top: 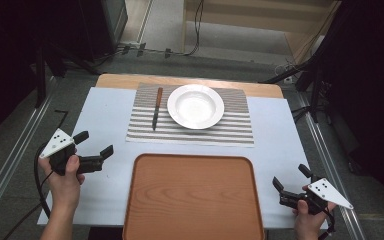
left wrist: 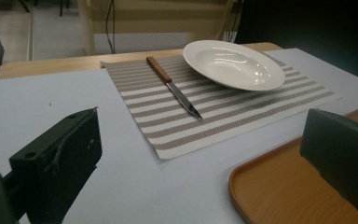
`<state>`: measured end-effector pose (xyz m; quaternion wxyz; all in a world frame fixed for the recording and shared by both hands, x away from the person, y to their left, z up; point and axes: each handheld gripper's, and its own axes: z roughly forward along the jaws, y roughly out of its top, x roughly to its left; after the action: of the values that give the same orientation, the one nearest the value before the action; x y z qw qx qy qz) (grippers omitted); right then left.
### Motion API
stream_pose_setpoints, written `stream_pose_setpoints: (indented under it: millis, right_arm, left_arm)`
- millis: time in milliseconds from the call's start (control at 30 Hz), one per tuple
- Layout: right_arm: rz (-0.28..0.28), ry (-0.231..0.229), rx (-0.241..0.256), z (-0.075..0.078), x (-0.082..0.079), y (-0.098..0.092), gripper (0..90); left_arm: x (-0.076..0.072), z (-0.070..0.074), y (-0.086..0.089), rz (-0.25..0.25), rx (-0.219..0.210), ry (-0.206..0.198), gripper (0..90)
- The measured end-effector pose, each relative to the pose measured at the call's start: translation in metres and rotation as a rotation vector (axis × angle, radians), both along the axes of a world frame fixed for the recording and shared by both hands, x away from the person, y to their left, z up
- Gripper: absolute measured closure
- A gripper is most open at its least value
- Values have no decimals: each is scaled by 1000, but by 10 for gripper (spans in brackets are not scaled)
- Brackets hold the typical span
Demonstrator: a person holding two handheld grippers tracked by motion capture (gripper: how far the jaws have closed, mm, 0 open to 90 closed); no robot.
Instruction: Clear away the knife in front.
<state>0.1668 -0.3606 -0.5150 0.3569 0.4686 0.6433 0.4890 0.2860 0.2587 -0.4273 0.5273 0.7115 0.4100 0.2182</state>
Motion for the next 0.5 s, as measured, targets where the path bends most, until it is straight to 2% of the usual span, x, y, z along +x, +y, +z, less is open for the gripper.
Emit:
stream_pose_setpoints:
  millis: [267, 300, 500]
  right_arm:
    - [-6, -6, -2, -1, 0, 0, 0]
    - [-7, -7, -4, -1, 1, 0, 0]
    - [-3, -5, -13, -1, 1, 1, 0]
  left_arm:
    - [17, 9, -8, -12, 0, -10, 0]
    - [21, 11, -10, -19, 10, -15, 0]
    - [33, 15, -22, -45, 8, -14, 0]
